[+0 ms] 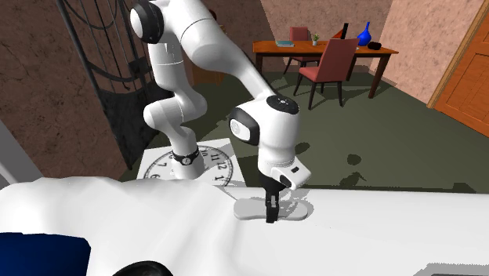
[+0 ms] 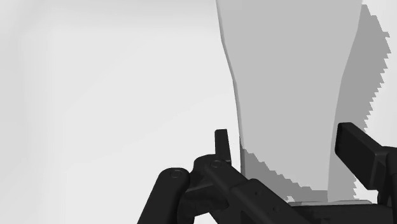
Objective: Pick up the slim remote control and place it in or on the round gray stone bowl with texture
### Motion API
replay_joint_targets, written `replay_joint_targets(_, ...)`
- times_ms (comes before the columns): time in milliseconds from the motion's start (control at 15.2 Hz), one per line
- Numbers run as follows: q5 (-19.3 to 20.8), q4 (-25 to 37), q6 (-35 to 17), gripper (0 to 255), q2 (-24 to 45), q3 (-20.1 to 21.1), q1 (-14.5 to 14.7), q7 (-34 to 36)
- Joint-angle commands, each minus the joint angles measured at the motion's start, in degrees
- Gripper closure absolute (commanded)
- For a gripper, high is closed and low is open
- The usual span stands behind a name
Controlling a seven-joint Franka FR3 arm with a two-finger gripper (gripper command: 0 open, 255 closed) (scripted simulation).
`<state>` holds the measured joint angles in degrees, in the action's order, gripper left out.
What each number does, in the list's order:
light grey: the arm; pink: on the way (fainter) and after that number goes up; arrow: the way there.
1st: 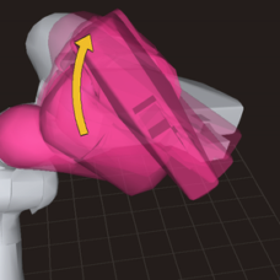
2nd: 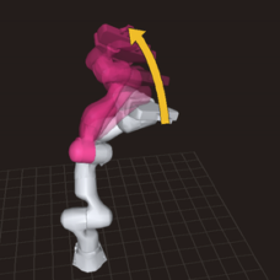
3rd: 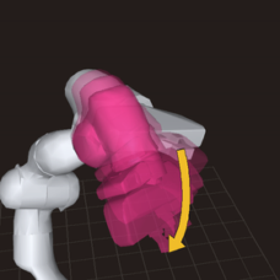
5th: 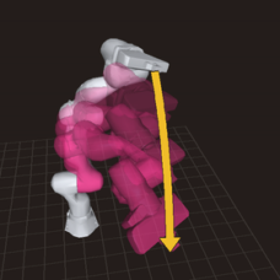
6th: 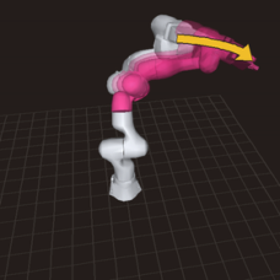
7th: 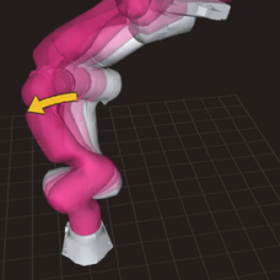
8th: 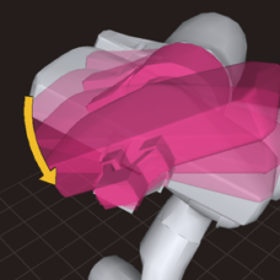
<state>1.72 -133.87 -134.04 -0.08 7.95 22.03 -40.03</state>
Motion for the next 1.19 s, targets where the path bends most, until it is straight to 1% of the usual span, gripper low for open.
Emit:
replay_joint_targets(0, -0.22, 0.54, 1.44, 255, -0.93, 0.03, 0.03, -0.12)
replay_joint_targets(1122, -1.46, 7.32, 14.68, 255, -7.46, -0.17, 0.06, -1.24)
